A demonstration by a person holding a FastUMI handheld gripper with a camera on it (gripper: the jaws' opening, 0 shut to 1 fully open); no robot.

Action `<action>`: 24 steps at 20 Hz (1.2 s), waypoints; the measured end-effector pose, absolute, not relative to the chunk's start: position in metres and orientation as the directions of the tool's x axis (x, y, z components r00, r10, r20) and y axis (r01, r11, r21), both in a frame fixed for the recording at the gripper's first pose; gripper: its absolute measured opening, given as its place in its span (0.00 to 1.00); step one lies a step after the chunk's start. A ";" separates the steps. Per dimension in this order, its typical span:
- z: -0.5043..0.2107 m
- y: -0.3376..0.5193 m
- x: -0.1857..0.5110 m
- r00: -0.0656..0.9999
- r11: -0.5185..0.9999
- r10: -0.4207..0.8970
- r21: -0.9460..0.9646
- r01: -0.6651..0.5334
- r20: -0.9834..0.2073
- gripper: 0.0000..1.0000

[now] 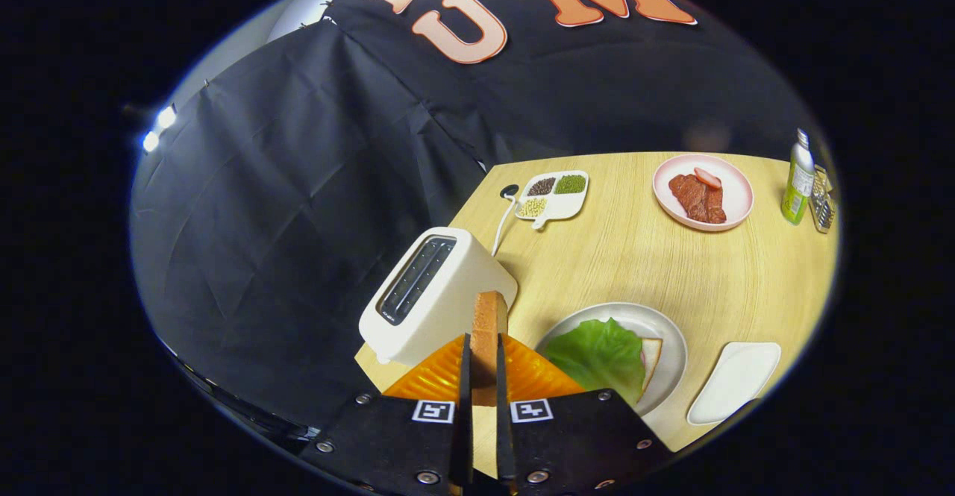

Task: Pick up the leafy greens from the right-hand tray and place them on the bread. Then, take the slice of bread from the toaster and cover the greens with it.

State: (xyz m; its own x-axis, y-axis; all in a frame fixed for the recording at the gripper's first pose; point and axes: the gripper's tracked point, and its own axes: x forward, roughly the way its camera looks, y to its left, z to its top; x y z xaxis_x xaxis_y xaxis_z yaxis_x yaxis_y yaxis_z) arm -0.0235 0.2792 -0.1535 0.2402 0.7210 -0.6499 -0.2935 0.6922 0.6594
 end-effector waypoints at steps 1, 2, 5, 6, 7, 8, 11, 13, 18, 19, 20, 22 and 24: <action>-0.161 0.277 -0.024 0.236 0.691 0.722 0.662 -0.291 -0.650 0.13; -0.169 0.275 -0.024 0.239 0.692 0.722 0.663 -0.286 -0.650 0.13; -0.194 0.263 -0.024 0.242 0.701 0.714 0.663 -0.263 -0.658 0.13; -0.202 0.260 -0.024 0.243 0.704 0.710 0.664 -0.251 -0.661 0.13; -0.210 0.257 -0.025 0.238 0.706 0.708 0.667 -0.237 -0.665 0.13; -0.215 0.255 -0.028 0.232 0.710 0.704 0.668 -0.224 -0.671 0.13; -0.235 0.245 -0.034 0.225 0.718 0.696 0.665 -0.204 -0.682 0.13; -0.251 0.234 -0.036 0.233 0.740 0.672 0.644 -0.194 -0.703 0.13; -0.267 0.210 -0.035 0.269 0.758 0.649 0.635 -0.148 -0.712 0.17; -0.274 0.203 -0.034 0.279 0.774 0.630 0.616 -0.146 -0.725 0.20; -0.279 0.197 -0.035 0.287 0.794 0.604 0.590 -0.145 -0.743 0.23; -0.284 0.184 -0.030 0.322 0.830 0.555 0.538 -0.150 -0.767 0.32; -0.278 0.180 -0.027 0.352 0.834 0.548 0.530 -0.157 -0.759 0.43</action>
